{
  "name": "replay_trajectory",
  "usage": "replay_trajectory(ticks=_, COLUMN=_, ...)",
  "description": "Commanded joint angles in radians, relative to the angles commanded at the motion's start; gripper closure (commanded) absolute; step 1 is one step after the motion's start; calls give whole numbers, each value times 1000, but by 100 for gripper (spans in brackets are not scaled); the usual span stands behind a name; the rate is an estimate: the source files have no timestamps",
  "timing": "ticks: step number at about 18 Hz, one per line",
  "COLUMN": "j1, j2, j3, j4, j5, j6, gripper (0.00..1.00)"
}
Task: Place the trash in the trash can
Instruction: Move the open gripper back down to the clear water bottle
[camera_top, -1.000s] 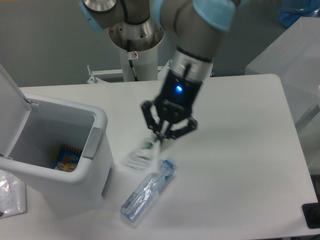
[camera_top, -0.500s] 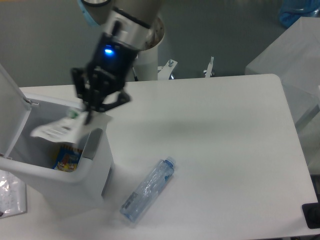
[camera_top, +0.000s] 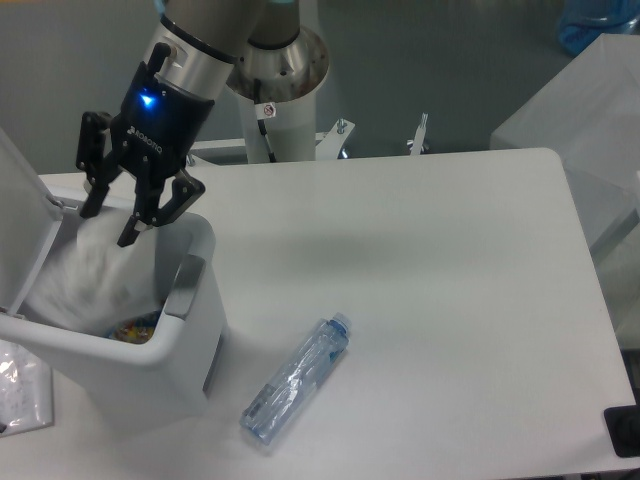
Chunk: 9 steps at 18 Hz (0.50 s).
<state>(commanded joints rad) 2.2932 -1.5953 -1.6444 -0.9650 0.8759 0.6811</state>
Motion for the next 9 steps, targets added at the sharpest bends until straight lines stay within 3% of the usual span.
replay_trajectory(ticks=3, j1=84, j2=-18, j3=0, j4=9, j5=-3, j6=0, gripper=0)
replay_trajectory(ticks=9, j1=259, j2=-187, j3=25, j4=9, j5=0, j6=3, gripper=0)
